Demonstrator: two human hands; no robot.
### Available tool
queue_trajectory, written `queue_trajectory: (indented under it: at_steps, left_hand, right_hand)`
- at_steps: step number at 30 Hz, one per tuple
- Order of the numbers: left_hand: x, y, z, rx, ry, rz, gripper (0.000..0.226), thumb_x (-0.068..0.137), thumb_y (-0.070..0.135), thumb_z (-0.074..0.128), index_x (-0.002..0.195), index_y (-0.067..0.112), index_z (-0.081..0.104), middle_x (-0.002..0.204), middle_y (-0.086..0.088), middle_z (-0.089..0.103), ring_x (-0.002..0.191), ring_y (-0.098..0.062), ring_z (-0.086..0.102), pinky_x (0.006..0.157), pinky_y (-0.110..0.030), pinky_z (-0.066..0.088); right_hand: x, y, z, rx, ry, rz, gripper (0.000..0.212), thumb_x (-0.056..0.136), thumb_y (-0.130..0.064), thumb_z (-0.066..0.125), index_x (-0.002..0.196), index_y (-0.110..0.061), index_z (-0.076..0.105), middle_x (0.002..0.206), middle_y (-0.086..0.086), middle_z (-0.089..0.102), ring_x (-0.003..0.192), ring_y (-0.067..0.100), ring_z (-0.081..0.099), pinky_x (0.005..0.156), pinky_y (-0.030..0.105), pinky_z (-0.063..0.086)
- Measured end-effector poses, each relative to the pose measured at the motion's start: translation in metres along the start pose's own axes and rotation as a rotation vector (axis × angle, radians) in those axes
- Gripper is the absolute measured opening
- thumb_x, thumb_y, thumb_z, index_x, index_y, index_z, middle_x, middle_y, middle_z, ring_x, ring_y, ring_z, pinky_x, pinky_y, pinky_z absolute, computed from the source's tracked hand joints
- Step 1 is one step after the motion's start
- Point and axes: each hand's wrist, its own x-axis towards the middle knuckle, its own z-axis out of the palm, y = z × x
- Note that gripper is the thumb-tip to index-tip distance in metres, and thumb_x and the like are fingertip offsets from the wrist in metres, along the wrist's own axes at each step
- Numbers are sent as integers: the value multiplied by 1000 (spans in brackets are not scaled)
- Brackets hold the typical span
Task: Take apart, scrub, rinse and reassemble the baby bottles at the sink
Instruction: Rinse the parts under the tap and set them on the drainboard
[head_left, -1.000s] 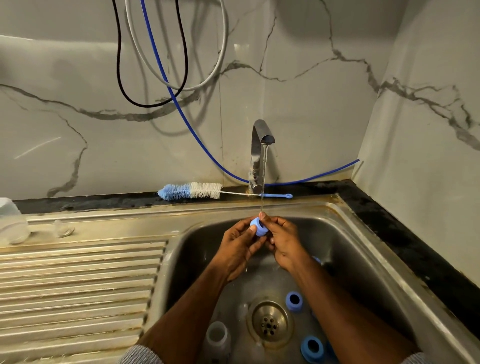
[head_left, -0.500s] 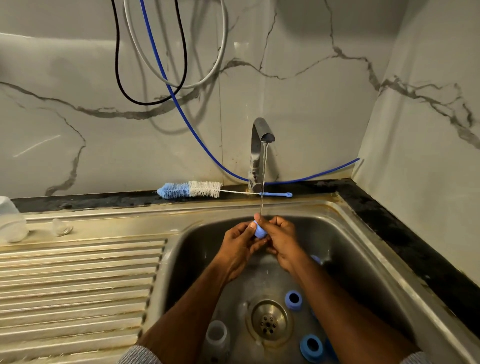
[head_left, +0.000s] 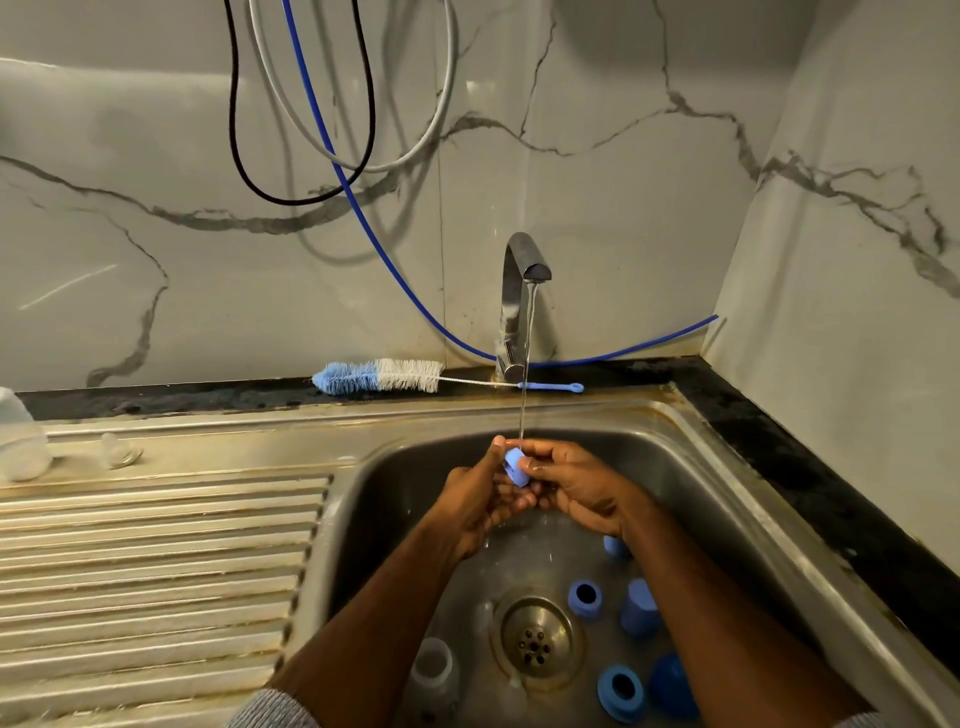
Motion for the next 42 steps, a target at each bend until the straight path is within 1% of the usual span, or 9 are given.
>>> queue_trajectory:
  at_steps: [6, 11, 14, 17, 20, 23, 27, 34, 42]
  left_hand:
    - [5, -5, -7, 285, -1, 328, 31, 103, 28, 57, 131, 15, 59, 110, -14, 73, 90, -30, 75, 71, -37, 63]
    - [5, -5, -13, 570, -97, 540, 49, 92, 6, 69, 138, 21, 58, 124, 0, 69, 109, -13, 70, 90, -35, 60]
    - [7, -1, -16, 572, -47, 583, 44, 89, 5, 73, 130, 16, 65, 115, 0, 74, 105, -12, 72, 91, -32, 59]
    - [8, 2, -15, 505, -6, 571, 35, 91, 10, 72, 126, 15, 66, 106, -4, 76, 98, -17, 74, 88, -35, 60]
    - [8, 4, -16, 374, 28, 488, 27, 98, 17, 63, 123, 7, 66, 102, -10, 77, 94, -23, 75, 88, -40, 60]
    - [8, 6, -16, 241, -29, 394, 28, 103, 19, 54, 123, 2, 65, 101, -14, 76, 89, -25, 74, 84, -40, 60]
    - [2, 8, -10, 120, -120, 330, 28, 106, 13, 47, 121, -6, 63, 91, -17, 67, 73, -17, 66, 69, -31, 59]
    - [4, 1, -11, 392, -161, 469, 22, 104, 14, 53, 122, 11, 65, 106, -11, 75, 98, -25, 74, 89, -39, 60]
    - [14, -5, -12, 368, -70, 432, 24, 105, 18, 52, 121, 9, 67, 103, -9, 76, 95, -21, 74, 84, -35, 59]
  right_hand:
    - [3, -5, 13, -26, 225, -51, 20, 97, -23, 64, 114, -14, 71, 99, 9, 76, 76, 15, 66, 62, 25, 51]
    - [9, -2, 19, -58, 414, 23, 54, 91, -55, 63, 94, -2, 74, 68, 10, 68, 58, 17, 58, 52, 26, 46]
    - [11, -2, 21, -62, 414, -18, 52, 89, -56, 65, 90, -4, 75, 65, 10, 67, 57, 16, 57, 52, 26, 46]
    - [11, -5, 20, 37, 325, -102, 32, 95, -32, 65, 105, -3, 74, 75, 11, 70, 63, 16, 60, 56, 24, 50]
    - [10, -2, 18, 84, 213, -140, 28, 96, -10, 64, 123, -15, 68, 102, 11, 76, 85, 24, 72, 71, 29, 58]
    - [12, 1, 20, 63, 224, -168, 34, 94, -16, 68, 128, -20, 66, 117, 7, 73, 106, 25, 71, 88, 41, 59]
    - [10, 3, 27, 29, 329, -234, 39, 83, -34, 76, 119, -19, 72, 110, 6, 75, 102, 26, 73, 89, 51, 59]
    - [11, 0, 35, -65, 483, -248, 11, 96, -31, 64, 104, -24, 68, 93, -1, 71, 83, 15, 70, 64, 27, 59]
    - [7, 0, 16, 35, 252, -128, 22, 101, -15, 56, 121, -14, 66, 97, 14, 72, 76, 23, 68, 73, 42, 60]
